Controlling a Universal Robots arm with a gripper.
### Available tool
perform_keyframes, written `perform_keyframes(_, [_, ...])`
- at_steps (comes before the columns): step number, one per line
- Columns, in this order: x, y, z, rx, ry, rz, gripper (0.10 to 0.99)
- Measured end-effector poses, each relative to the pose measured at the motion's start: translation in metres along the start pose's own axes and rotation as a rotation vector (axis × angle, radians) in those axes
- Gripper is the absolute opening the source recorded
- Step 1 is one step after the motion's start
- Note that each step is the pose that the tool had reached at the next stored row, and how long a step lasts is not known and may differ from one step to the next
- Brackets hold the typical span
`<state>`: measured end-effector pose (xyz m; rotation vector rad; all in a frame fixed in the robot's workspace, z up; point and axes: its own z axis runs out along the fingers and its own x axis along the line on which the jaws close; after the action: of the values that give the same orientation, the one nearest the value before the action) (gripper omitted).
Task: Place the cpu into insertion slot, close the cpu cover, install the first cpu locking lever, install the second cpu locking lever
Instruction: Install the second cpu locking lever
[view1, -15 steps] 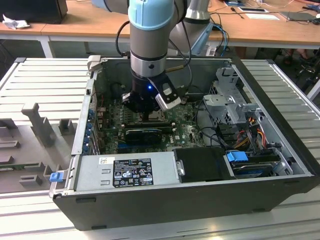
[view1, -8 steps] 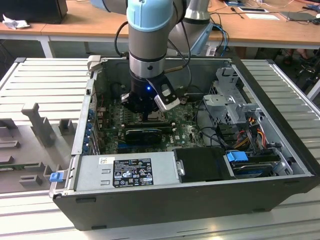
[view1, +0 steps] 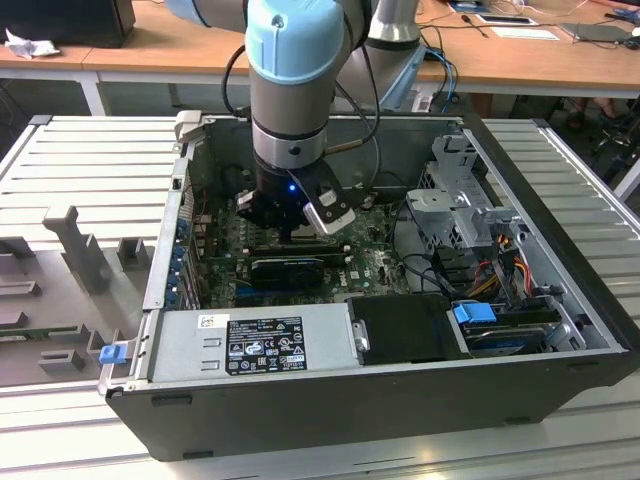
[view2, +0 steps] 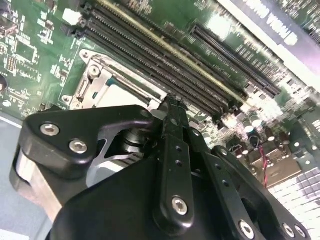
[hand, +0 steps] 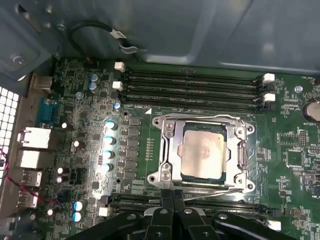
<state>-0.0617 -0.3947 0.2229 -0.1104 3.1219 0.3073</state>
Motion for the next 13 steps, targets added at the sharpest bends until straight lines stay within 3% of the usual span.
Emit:
perform_keyframes(4, [0.0039, -0.0067, 0.0011, -0.025, -0.0015, -0.001, 0.106])
perform_keyframes(13, [0.0100, -0.0084, 0.0115, -0.046, -0.0018, -0.007, 0.106])
